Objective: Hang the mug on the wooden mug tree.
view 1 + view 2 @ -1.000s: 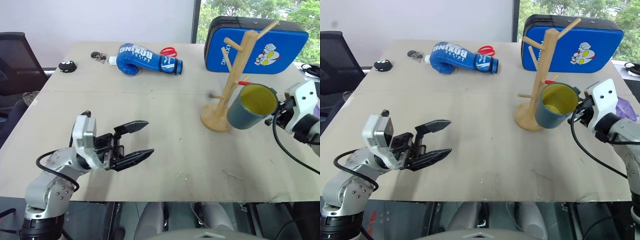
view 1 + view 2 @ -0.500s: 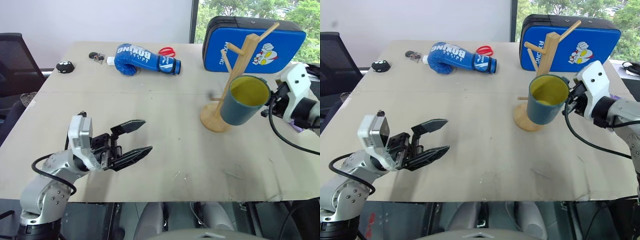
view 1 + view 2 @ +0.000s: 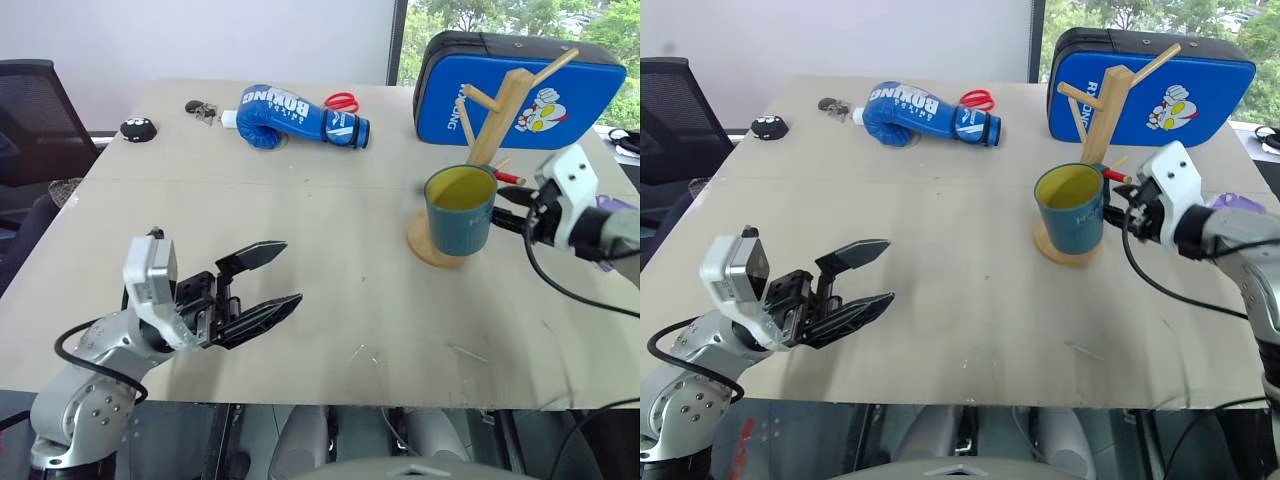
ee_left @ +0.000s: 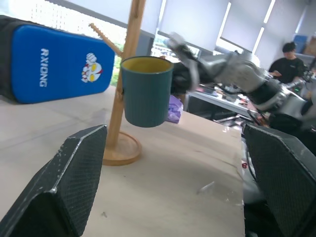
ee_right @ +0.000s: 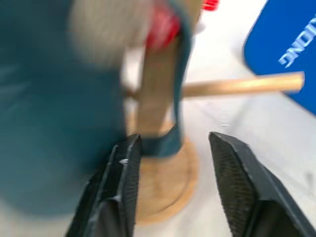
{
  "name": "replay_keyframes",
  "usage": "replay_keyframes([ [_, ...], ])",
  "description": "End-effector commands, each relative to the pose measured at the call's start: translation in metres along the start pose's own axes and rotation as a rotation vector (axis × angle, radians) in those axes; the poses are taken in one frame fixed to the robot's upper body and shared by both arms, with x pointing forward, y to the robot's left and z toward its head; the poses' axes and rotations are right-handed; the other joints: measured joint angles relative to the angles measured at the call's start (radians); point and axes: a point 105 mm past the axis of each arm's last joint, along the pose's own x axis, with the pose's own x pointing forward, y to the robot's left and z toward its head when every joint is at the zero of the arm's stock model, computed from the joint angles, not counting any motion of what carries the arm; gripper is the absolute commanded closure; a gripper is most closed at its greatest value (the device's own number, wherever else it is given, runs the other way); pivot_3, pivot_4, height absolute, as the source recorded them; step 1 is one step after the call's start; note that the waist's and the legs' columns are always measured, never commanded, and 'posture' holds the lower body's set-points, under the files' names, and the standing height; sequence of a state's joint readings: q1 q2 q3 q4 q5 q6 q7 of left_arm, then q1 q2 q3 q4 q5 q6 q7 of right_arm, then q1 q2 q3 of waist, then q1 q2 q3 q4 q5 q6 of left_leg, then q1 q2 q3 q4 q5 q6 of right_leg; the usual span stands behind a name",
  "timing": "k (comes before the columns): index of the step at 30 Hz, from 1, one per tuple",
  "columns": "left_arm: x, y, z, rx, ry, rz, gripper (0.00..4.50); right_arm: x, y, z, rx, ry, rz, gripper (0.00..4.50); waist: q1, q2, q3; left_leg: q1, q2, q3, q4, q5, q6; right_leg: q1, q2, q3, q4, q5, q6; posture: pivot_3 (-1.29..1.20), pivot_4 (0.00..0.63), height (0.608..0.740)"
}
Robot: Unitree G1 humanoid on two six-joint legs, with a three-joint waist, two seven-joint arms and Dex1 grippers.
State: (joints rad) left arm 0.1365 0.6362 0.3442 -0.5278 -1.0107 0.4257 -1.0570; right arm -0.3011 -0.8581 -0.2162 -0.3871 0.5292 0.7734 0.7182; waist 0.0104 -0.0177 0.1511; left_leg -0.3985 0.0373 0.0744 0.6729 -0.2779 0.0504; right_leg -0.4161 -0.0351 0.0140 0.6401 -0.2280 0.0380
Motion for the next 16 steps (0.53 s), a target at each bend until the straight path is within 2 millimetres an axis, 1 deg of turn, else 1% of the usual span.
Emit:
replay_keyframes([
  [1,-0.003,0.001,-0.002,0.018,0.013,0.009,0.00,-0.027,0.002,0.013,-0.040,-0.092,-0.013,2.31,0.000,0.000,0.000,0.000,0.000,0.000,0.000,0.000,0.000,0.000,0.000,0.000,0.000,0.000,0.000,0.00,0.150,0.740],
  [4,-0.011,0.010,-0.019,0.014,0.102,0.068,0.00,-0.052,0.007,-0.010,0.013,-0.059,-0.008,2.31,0.004,0.000,0.000,0.002,0.000,0.000,0.000,0.000,0.000,0.001,0.000,0.000,0.000,0.000,0.000,0.00,0.150,0.740],
  [6,-0.015,0.017,-0.025,0.011,0.134,0.112,0.00,-0.067,0.013,-0.025,0.058,-0.034,0.008,2.31,0.006,0.000,0.000,0.002,0.000,0.000,0.000,0.000,0.000,0.001,0.000,0.000,0.000,0.000,0.000,0.00,0.150,0.740],
  [9,-0.022,0.027,-0.036,0.014,0.209,0.170,0.00,-0.083,0.017,-0.058,0.076,0.042,-0.026,2.31,0.002,0.000,0.000,0.003,0.000,0.000,0.001,0.000,0.000,0.002,0.000,0.000,0.000,-0.001,0.000,0.00,0.150,0.740],
  [11,-0.024,0.031,-0.040,0.013,0.241,0.192,0.00,-0.088,0.018,-0.069,0.078,0.062,-0.048,2.31,-0.004,-0.001,-0.001,0.003,0.000,0.000,0.001,0.000,0.000,0.002,0.001,0.000,0.001,-0.001,0.002,0.00,0.150,0.740],
  [14,-0.026,0.035,-0.051,0.014,0.337,0.224,0.00,-0.092,0.021,-0.093,0.080,0.109,-0.077,2.31,-0.009,-0.001,-0.001,0.005,0.001,0.002,0.001,0.000,0.000,0.002,0.001,0.002,0.001,-0.002,0.003,0.00,0.150,0.740],
  [16,-0.026,0.036,-0.055,0.019,0.377,0.215,0.00,-0.090,0.020,-0.099,0.081,0.105,-0.099,2.31,-0.009,-0.001,-0.001,0.005,0.001,0.002,0.001,0.000,0.000,0.002,0.001,0.002,0.001,-0.002,0.003,0.00,0.150,0.740],
])
